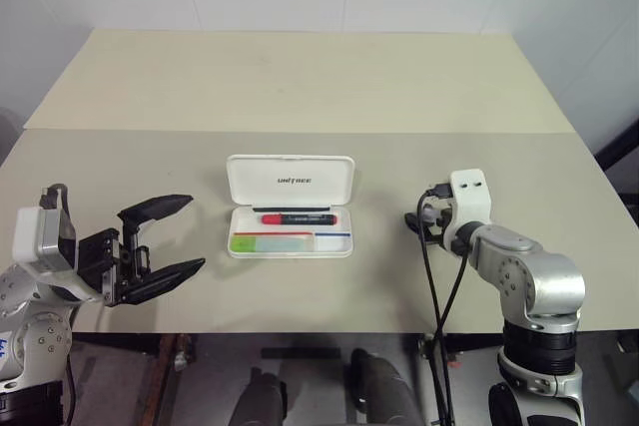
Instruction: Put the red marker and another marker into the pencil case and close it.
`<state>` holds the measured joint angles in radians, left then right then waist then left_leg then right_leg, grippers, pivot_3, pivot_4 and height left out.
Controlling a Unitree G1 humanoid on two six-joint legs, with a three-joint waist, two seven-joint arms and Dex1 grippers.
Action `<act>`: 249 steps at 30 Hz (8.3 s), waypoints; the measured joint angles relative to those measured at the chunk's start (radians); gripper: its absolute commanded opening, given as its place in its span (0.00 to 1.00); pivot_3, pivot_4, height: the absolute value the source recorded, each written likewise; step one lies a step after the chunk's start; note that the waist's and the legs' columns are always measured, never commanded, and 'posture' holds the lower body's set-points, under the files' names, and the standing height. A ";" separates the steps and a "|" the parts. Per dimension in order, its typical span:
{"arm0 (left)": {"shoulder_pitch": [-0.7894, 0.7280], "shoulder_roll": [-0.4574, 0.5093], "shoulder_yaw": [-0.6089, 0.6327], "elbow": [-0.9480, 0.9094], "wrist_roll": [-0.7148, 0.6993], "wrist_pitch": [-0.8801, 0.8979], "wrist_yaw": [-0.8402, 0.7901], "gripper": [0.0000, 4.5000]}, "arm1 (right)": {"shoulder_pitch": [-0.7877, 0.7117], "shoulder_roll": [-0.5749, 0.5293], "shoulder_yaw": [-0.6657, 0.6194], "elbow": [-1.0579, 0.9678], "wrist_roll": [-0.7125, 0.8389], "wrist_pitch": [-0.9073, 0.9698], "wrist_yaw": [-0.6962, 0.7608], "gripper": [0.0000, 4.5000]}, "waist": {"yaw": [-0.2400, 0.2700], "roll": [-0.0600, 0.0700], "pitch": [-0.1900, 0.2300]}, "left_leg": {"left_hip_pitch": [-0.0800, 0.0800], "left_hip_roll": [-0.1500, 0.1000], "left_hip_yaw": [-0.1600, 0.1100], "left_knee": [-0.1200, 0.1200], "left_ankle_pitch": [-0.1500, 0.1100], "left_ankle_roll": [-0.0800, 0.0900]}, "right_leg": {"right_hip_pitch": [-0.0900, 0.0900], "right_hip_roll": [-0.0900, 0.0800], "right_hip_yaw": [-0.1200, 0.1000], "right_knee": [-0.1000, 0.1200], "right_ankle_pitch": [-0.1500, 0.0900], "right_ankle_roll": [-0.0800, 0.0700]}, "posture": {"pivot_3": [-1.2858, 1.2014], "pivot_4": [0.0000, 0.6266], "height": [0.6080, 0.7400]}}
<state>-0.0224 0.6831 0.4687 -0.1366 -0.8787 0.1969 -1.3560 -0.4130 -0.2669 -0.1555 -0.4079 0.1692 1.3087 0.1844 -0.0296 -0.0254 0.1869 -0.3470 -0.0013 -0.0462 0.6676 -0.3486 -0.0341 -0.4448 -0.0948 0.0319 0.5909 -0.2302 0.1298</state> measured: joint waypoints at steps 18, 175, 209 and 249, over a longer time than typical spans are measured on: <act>-0.072 0.033 -0.015 0.073 0.023 0.009 -0.073 1.00 | -0.003 0.005 0.042 0.018 0.008 0.026 -0.011 0.29 | 0.002 -0.005 -0.003 | 0.013 0.001 -0.001 -0.002 0.000 0.000 | 0.012 0.000 -0.001 -0.003 -0.002 -0.004 | 0.52 0.24 1.00; -1.121 -0.052 -0.354 1.410 0.691 0.058 -0.112 0.01 | 0.359 -0.505 -0.020 -0.227 0.325 -0.846 0.672 1.00 | 0.004 -0.001 0.003 | -0.007 -0.002 -0.001 0.013 -0.002 0.003 | 0.000 -0.001 -0.001 0.000 0.003 0.006 | 0.52 0.24 1.00; -0.932 0.042 -0.882 0.987 0.372 0.055 -0.146 0.01 | 0.547 -0.462 -0.169 -0.095 0.392 -1.028 0.773 1.00 | 0.014 -0.001 0.003 | -0.007 -0.003 0.000 0.014 -0.003 0.004 | 0.001 -0.001 0.001 0.001 0.003 0.006 | 0.52 0.24 1.00; -0.926 0.071 -1.071 0.889 0.326 0.016 -0.146 0.01 | 0.547 -0.445 -0.306 -0.147 0.623 -1.038 0.740 1.00 | 0.029 -0.001 0.003 | -0.003 -0.002 0.000 0.015 -0.002 0.004 | 0.006 0.000 0.003 0.002 0.004 0.006 | 0.52 0.24 1.00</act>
<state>-0.9485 0.7540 -0.6021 0.7522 -0.5522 0.2132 -1.5024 0.1338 -0.7118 -0.4612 -0.5553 0.7925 0.2709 0.9245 -0.0011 -0.0265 0.1898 -0.3499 -0.0038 -0.0460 0.6827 -0.3504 -0.0299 -0.4393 -0.0952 0.0345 0.5927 -0.2265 0.1357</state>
